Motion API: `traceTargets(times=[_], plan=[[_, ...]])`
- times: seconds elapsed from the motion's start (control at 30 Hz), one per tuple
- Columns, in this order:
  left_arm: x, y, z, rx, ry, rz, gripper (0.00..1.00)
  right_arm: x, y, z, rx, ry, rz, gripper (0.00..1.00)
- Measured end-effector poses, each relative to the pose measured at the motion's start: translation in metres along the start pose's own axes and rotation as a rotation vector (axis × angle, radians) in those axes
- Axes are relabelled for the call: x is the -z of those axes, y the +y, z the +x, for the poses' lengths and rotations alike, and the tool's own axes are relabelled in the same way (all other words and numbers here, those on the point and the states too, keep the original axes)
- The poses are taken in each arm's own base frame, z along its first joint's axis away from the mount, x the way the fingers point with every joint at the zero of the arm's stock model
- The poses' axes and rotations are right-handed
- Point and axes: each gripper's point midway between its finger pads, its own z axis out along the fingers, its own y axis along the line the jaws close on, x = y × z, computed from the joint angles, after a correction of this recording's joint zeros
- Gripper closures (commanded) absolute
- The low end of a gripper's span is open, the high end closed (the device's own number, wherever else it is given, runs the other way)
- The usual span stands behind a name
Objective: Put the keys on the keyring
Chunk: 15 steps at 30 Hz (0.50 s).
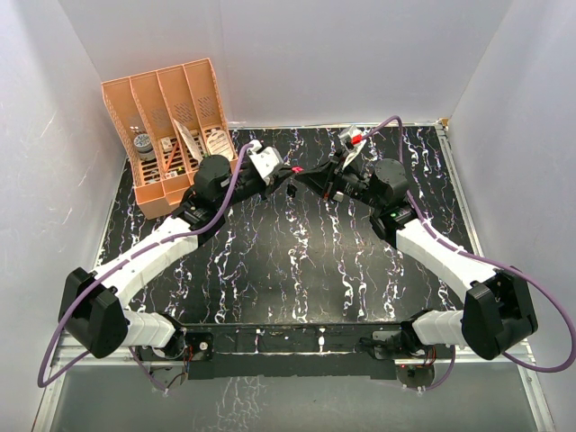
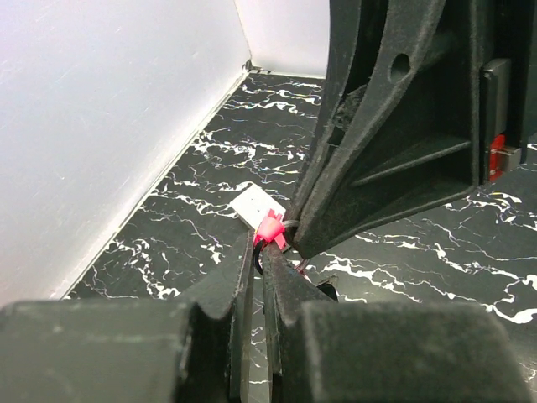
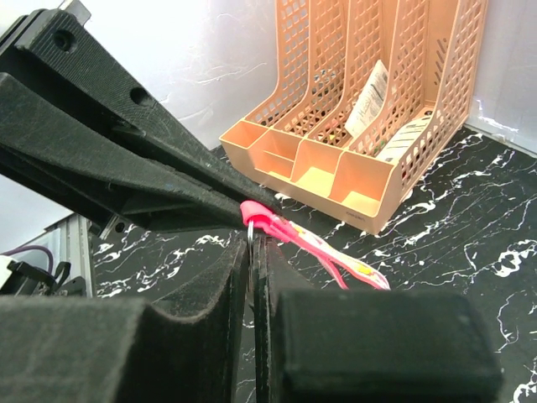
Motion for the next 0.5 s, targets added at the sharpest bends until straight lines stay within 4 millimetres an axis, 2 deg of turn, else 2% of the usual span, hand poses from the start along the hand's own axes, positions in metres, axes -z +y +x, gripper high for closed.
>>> traceTargets(times=[0.03,0.1,0.2,0.37,0.5], plan=[[0.0,0.0,0.0,0.002,0.001,-0.002,1.0,0.0,0.0,0.0,-0.003,0.0,0.003,0.88],[-0.001,-0.002,0.0,0.007,0.002,-0.001,1.0,0.0,-0.002,-0.001,-0.005,-0.004,0.01,0.77],[-0.002,-0.002,-0.001,0.011,0.005,-0.013,1.0,0.0,-0.003,-0.001,-0.012,-0.007,0.02,0.69],[-0.004,-0.002,-0.003,0.016,0.013,-0.036,1.0,0.0,-0.007,-0.004,-0.015,-0.018,0.046,0.64],[-0.005,0.001,-0.005,0.022,0.024,-0.058,1.0,0.005,-0.01,-0.015,-0.001,-0.053,0.097,0.6]])
